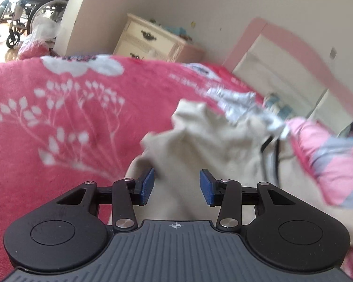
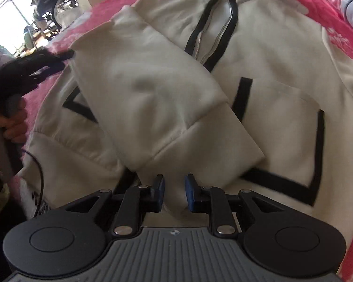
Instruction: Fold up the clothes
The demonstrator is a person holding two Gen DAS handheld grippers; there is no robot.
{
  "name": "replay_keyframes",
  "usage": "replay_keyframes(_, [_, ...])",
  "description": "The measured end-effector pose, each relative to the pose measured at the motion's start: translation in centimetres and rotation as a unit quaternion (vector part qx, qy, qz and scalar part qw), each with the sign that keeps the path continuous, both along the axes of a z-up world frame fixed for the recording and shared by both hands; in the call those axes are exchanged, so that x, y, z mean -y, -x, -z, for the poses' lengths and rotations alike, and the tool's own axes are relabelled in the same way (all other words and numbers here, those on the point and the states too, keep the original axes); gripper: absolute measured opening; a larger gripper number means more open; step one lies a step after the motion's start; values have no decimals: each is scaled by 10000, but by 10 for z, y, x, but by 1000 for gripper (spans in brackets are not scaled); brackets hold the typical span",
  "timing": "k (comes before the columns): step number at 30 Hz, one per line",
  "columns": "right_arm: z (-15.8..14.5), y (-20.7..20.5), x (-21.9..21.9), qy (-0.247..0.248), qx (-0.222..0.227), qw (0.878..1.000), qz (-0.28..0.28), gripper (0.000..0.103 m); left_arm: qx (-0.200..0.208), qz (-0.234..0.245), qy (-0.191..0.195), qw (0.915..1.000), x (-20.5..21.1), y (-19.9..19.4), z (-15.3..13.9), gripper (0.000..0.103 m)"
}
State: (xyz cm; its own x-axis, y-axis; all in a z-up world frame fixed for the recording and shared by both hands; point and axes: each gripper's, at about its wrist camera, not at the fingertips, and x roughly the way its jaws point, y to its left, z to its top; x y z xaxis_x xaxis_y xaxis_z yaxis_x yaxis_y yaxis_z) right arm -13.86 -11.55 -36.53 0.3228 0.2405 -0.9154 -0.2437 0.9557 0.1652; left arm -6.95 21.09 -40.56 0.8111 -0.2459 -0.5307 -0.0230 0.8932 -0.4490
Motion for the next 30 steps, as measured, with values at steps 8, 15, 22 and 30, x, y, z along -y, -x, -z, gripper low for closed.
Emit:
replay_keyframes(8, [-28, 4, -35, 597, 651, 9934, -727, 21, 113, -353, 821, 9959, -32, 5, 15, 43])
replay_keyframes(15, [-60, -4, -49, 348, 1129, 9912, -600, 22, 224, -941, 854, 9916, -60, 9, 17, 44])
replay_keyframes(22, [-58, -22, -96, -36, 1461, 9869, -681, 22, 401, -215, -398, 9982, -43, 1, 11, 44])
replay_keyframes(30, [-32, -22, -89, -174, 1028, 9938, -375, 22, 267, 310, -1634, 9857, -4, -20, 14, 44])
